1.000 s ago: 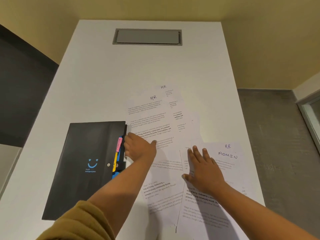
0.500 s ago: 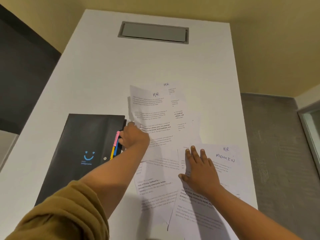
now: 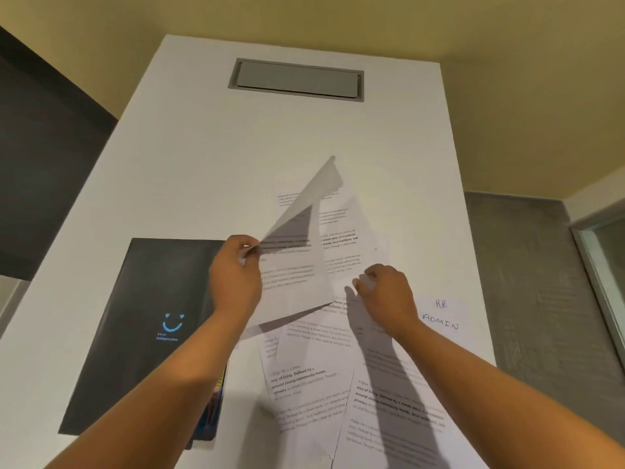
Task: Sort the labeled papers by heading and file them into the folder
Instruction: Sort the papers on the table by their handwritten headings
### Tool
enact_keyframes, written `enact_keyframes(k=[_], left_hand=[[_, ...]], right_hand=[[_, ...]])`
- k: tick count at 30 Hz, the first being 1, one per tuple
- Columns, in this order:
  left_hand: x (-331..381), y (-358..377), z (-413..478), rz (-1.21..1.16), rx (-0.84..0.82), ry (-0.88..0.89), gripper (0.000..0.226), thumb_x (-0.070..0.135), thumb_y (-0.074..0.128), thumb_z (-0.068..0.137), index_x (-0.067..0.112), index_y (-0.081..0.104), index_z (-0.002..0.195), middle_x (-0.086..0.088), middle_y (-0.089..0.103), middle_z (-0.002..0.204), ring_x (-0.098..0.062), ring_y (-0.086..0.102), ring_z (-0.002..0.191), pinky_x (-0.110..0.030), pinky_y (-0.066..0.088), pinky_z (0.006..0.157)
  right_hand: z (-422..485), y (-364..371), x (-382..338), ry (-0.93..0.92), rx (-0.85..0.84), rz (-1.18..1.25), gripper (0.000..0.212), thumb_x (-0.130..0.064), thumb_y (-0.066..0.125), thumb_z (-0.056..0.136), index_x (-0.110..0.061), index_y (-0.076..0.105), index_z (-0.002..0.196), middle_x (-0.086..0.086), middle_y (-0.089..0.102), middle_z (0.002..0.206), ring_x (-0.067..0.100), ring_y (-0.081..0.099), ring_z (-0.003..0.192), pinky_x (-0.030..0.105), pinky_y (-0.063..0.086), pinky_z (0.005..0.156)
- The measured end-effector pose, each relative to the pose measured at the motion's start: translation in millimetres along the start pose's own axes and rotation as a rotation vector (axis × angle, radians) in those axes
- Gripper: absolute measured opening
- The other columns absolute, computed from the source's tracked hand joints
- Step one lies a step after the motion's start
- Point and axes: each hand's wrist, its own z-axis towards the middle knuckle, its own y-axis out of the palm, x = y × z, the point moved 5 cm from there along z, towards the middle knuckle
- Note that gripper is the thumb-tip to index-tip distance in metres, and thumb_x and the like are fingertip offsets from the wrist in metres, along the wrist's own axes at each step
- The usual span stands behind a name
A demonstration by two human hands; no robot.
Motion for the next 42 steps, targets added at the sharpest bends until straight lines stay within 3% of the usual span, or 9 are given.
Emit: enact_keyframes(k=[4,8,17,23,27,32,35,37,42], left_hand=[[-6.7,-21.4,-13.2,-0.099,0.004,-0.091,0.008,0.018,0.057,0.098,0.015,0.060,0.104,0.009,0.062,0.087,-0.003,0.059,0.075,-0.016,0.042,0.058],[-12.6,-30.8,-22.1,-0.197,-0.038,-0.146,0.024,0.020,0.052,0.100,0.018,0.058,0.124,0.008,0.066,0.105,-0.008,0.064,0.093,-0.023,0.050,0.072],[-22.3,-57.8,-25.4,-0.237,-0.047,-0.196,0.024,0.025,0.051,0.100,0.023,0.056,0.123,0.012,0.066,0.105,-0.002,0.065,0.086,-0.014,0.050,0.060],[-36.8,-80.9,-31.2,-0.264,-0.024,-0.245,0.024,0.027,0.053,0.099,0.025,0.058,0.123,0.010,0.068,0.106,-0.009,0.066,0.092,-0.027,0.051,0.067],[-38.2,-93.4,-37.3,-0.258,-0.028,-0.257,0.023,0.028,0.054,0.099,0.025,0.057,0.121,0.006,0.069,0.105,-0.016,0.068,0.091,-0.031,0.052,0.066],[-40.2,-111.8,-52.5,-0.237,0.006,-0.279,0.022,0.028,0.054,0.099,0.024,0.057,0.120,0.003,0.069,0.101,-0.018,0.067,0.086,-0.031,0.050,0.060],[-40.6,-119.1,-67.5,-0.249,0.016,-0.293,0.016,0.025,0.054,0.099,0.024,0.058,0.115,0.003,0.068,0.096,-0.020,0.066,0.084,-0.029,0.048,0.058],[-42.5,-120.5,-79.7,-0.264,0.008,-0.304,0.016,0.024,0.053,0.100,0.024,0.058,0.115,0.002,0.068,0.098,-0.020,0.066,0.086,-0.029,0.048,0.059],[-50.5,-109.5,-114.0,-0.321,-0.051,-0.356,0.016,0.023,0.054,0.099,0.025,0.062,0.114,0.004,0.071,0.100,-0.018,0.069,0.087,-0.030,0.051,0.061]], right_hand=[[26.4,1.6,0.6,0.153,0.040,0.035,0.053,-0.045,0.064,0.088,-0.005,0.056,0.122,0.012,0.059,0.119,0.029,0.058,0.109,0.036,0.049,0.089],[34.2,5.3,-2.6,0.234,0.041,-0.157,0.062,-0.056,0.068,0.079,-0.005,0.055,0.111,0.011,0.054,0.109,0.031,0.054,0.105,0.041,0.052,0.081],[38.5,6.6,-11.0,0.271,0.106,-0.232,0.056,-0.047,0.081,0.070,-0.013,0.054,0.106,0.004,0.059,0.098,0.026,0.058,0.096,0.039,0.053,0.074],[42.0,3.4,-5.0,0.272,0.103,0.057,0.008,-0.019,0.061,0.082,-0.014,0.057,0.078,0.003,0.063,0.076,0.026,0.062,0.068,0.029,0.047,0.055],[35.3,-24.3,-9.6,0.254,0.186,0.216,0.021,-0.015,0.052,0.087,-0.001,0.062,0.075,0.008,0.063,0.068,0.026,0.057,0.058,0.028,0.041,0.052],[8.0,-79.9,6.8,0.291,0.401,0.573,0.019,-0.023,0.058,0.089,-0.012,0.070,0.079,0.006,0.071,0.075,0.024,0.069,0.059,0.045,0.061,0.066],[-28.4,-106.3,21.5,0.358,0.491,0.881,0.020,-0.019,0.062,0.092,-0.006,0.071,0.103,0.007,0.071,0.101,0.016,0.066,0.065,0.027,0.059,0.061],[-61.5,-115.4,25.6,0.379,0.482,0.997,0.020,-0.017,0.062,0.095,-0.005,0.069,0.109,0.006,0.070,0.104,0.016,0.064,0.074,0.021,0.055,0.058],[-145.9,-89.2,34.0,0.413,0.293,0.953,0.011,-0.018,0.061,0.095,-0.010,0.069,0.099,0.005,0.072,0.095,0.018,0.063,0.075,0.030,0.051,0.064]])
